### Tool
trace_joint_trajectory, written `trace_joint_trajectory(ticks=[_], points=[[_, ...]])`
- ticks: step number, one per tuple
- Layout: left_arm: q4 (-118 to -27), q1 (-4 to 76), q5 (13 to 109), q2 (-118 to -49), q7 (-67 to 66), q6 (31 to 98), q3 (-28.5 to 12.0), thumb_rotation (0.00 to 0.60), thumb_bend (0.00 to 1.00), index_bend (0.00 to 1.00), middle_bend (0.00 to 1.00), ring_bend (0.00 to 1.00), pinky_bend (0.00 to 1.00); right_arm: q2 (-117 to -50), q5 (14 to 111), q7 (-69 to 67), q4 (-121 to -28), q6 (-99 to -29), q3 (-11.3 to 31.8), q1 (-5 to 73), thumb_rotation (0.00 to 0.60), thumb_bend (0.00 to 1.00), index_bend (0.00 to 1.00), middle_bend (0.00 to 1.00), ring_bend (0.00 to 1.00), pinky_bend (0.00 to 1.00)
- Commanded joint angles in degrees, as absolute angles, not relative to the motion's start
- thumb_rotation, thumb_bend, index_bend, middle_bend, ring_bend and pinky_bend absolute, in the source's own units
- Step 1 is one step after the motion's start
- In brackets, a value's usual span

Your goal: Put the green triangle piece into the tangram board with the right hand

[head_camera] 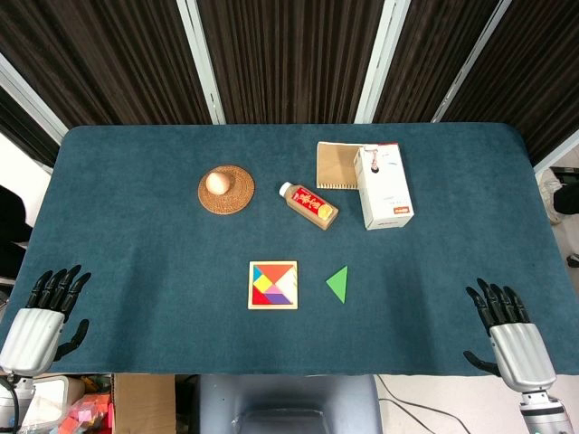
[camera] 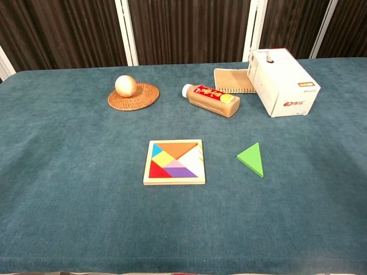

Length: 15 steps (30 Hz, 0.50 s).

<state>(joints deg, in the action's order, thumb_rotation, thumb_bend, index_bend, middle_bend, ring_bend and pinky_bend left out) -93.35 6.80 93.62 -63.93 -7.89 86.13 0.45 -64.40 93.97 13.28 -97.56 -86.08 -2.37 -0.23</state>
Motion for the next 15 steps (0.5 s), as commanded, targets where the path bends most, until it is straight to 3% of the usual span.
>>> trace_joint_trajectory(ticks=[1, 6, 15], points=[[-93.3, 6.8, 93.5, -63.9, -7.8, 86.0, 0.5, 0.600, 0.46, 0.00, 0.00, 0.00, 0.05, -64.6, 94.0, 13.4, -97.6, -85.9, -2.3, -0.1, 0.600, 0.12, 0.00, 0.00, 0.00, 0.00], [-93.4, 6.9, 93.1, -63.5, -6.9, 85.7, 0.4, 0.600, 0.46, 0.00, 0.00, 0.00, 0.05, -66.2, 94.7, 14.4, -97.2, -83.9, -2.0, 1.5, 0.600, 0.12, 0.00, 0.00, 0.00, 0.00], [-93.5, 6.7, 93.5, -62.8, -5.1, 86.6, 0.3, 0.600, 0.46, 0.00, 0.00, 0.00, 0.05, -68.7, 91.6, 29.5, -104.1, -66.4, 4.1, 14.8, 0.600, 0.14, 0.04, 0.00, 0.00, 0.00]])
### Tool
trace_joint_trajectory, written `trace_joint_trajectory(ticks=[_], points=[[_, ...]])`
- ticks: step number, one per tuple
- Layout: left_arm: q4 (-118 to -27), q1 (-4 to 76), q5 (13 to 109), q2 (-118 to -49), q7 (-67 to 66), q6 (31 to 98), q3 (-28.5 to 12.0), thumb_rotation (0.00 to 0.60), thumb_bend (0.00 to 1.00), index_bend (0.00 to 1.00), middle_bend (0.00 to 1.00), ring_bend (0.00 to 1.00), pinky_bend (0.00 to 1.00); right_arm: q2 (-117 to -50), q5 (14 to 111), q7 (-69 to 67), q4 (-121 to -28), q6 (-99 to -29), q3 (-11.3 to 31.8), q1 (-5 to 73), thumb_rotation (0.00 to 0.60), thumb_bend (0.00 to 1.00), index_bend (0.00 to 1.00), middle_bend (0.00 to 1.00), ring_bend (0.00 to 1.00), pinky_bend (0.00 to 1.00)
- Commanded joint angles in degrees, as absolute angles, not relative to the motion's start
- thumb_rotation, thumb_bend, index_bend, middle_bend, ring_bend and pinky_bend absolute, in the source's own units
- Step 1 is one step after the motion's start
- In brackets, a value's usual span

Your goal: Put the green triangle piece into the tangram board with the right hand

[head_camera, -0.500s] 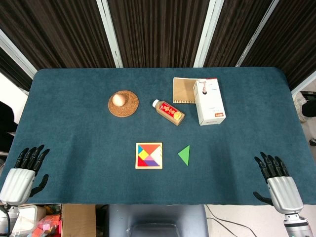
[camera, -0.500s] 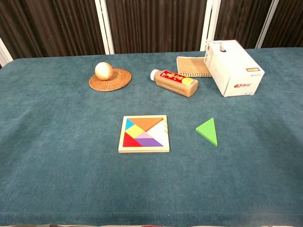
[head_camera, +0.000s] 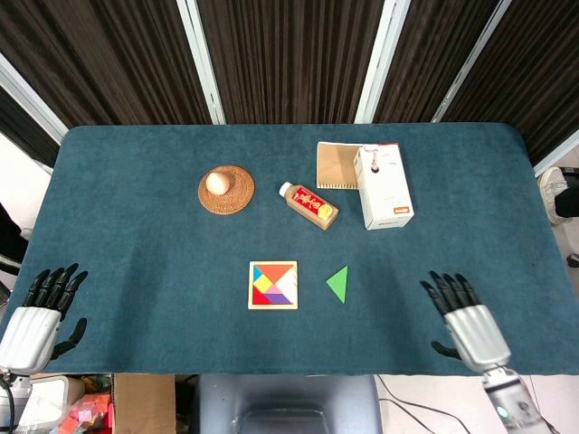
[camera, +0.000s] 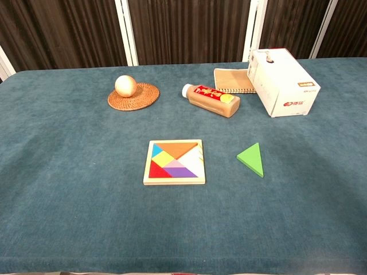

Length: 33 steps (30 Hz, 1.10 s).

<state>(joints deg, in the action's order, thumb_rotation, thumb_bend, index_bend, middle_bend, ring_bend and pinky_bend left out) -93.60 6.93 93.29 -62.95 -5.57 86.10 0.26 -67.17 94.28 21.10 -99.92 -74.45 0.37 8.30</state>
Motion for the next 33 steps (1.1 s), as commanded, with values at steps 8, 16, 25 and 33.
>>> trace_joint_trajectory(ticks=[8, 16, 25, 33], points=[[-93.4, 6.2, 93.5, -61.9, -3.3, 87.7, 0.2, 0.600, 0.46, 0.00, 0.00, 0.00, 0.05, -75.6, 77.2, 47.2, -100.9, -51.3, 10.0, 27.7, 0.600, 0.20, 0.19, 0.00, 0.00, 0.00], [-93.4, 5.6, 93.5, -61.5, -2.6, 88.8, 0.1, 0.600, 0.46, 0.00, 0.00, 0.00, 0.05, -81.2, 67.3, 54.9, -93.8, -47.9, 10.0, 34.2, 0.600, 0.28, 0.28, 0.00, 0.00, 0.00], [-93.4, 5.6, 93.4, -61.5, -2.8, 88.7, 0.0, 0.600, 0.46, 0.00, 0.00, 0.00, 0.05, -85.2, 63.7, 56.2, -88.1, -46.6, 7.6, 38.5, 0.600, 0.34, 0.34, 0.00, 0.00, 0.00], [-93.1, 5.4, 93.4, -61.6, -2.4, 88.9, -0.1, 0.600, 0.46, 0.00, 0.00, 0.00, 0.05, -87.9, 62.5, 55.9, -85.3, -47.0, 6.4, 40.6, 0.600, 0.36, 0.38, 0.00, 0.00, 0.00]])
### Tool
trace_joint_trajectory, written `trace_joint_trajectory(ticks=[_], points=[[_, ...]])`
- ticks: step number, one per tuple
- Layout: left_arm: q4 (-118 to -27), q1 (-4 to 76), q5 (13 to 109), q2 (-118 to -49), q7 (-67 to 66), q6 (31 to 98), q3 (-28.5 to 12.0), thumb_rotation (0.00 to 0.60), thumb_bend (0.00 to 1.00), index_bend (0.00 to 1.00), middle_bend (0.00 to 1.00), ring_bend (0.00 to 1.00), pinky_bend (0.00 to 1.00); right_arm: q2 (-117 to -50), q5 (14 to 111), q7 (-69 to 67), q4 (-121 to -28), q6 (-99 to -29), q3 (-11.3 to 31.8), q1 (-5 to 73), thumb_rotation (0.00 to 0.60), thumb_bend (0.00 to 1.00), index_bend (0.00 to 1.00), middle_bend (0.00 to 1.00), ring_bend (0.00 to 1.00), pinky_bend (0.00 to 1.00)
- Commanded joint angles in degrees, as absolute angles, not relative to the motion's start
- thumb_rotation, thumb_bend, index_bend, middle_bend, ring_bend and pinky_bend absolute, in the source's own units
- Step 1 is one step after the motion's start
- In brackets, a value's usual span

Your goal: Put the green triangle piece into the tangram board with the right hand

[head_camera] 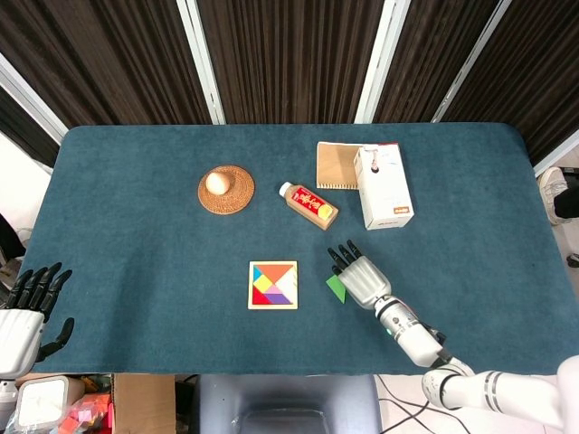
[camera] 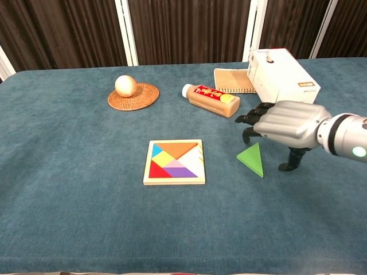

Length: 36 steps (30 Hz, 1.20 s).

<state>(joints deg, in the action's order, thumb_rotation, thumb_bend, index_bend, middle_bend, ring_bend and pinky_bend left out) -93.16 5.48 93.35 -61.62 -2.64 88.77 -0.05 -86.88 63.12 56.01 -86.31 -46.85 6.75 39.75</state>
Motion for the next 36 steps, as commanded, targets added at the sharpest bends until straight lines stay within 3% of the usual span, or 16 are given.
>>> trace_joint_trajectory(ticks=[1, 24, 36], points=[[-93.1, 5.4, 93.5, -61.5, -2.3, 89.0, 0.0, 0.600, 0.46, 0.00, 0.00, 0.00, 0.05, -88.2, 62.2, 55.9, -85.1, -47.2, 6.2, 40.9, 0.600, 0.36, 0.38, 0.00, 0.00, 0.00], [-93.4, 5.5, 93.1, -61.2, -1.9, 88.7, -0.4, 0.600, 0.46, 0.00, 0.00, 0.00, 0.05, -90.6, 58.1, 55.7, -83.2, -50.1, 3.1, 45.1, 0.600, 0.41, 0.45, 0.00, 0.00, 0.00], [-93.1, 5.2, 93.4, -61.2, -1.6, 89.2, -0.4, 0.600, 0.46, 0.00, 0.00, 0.00, 0.05, -92.2, 59.1, 53.7, -81.6, -52.3, 2.3, 45.8, 0.600, 0.47, 0.61, 0.00, 0.00, 0.00]])
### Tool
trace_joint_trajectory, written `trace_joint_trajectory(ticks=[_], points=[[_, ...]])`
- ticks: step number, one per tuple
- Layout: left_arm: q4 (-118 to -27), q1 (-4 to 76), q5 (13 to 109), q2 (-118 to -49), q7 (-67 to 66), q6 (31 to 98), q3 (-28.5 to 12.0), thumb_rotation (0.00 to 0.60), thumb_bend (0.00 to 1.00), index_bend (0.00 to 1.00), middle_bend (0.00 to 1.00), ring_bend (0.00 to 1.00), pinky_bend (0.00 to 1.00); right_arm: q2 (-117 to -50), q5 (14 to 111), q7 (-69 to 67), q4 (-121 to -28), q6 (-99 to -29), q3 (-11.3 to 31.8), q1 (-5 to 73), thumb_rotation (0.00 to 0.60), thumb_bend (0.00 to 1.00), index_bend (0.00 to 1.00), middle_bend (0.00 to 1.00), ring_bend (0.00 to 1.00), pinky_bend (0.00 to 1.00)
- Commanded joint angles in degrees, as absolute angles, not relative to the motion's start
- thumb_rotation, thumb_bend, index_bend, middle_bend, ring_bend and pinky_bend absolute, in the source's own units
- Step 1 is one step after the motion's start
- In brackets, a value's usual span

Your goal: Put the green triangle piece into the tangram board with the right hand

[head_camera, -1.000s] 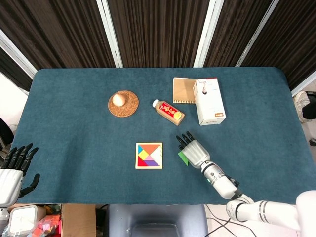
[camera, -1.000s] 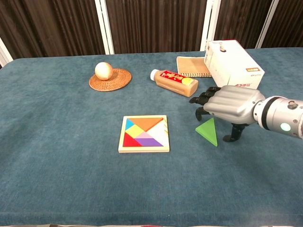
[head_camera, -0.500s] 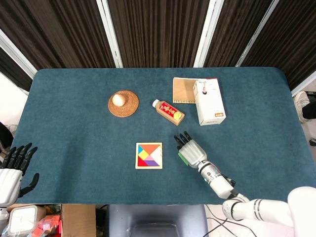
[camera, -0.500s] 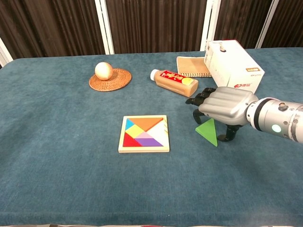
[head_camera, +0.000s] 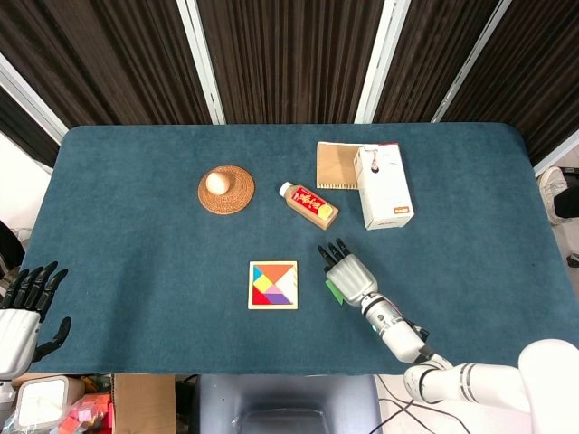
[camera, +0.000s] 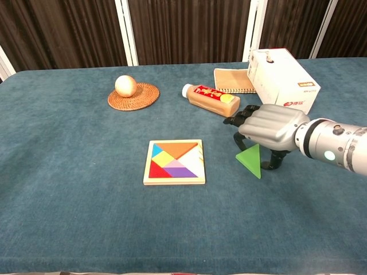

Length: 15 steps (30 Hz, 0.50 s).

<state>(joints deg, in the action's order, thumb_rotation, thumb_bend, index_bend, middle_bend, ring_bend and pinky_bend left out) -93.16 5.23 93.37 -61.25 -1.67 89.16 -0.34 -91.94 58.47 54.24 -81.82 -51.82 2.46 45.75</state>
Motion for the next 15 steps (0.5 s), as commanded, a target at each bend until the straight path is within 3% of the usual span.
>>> trace_joint_trajectory(ticks=[1, 15], points=[[-93.1, 5.2, 93.4, -61.2, -1.5, 89.2, -0.3, 0.600, 0.46, 0.00, 0.00, 0.00, 0.05, -92.3, 59.3, 53.5, -81.5, -52.5, 2.3, 45.8, 0.600, 0.47, 0.63, 0.00, 0.00, 0.00], [-93.3, 5.0, 94.2, -60.9, -1.0, 89.7, -0.1, 0.600, 0.46, 0.00, 0.00, 0.00, 0.05, -95.2, 64.9, 52.3, -82.3, -61.3, 5.0, 45.5, 0.600, 0.48, 0.73, 0.09, 0.00, 0.00]])
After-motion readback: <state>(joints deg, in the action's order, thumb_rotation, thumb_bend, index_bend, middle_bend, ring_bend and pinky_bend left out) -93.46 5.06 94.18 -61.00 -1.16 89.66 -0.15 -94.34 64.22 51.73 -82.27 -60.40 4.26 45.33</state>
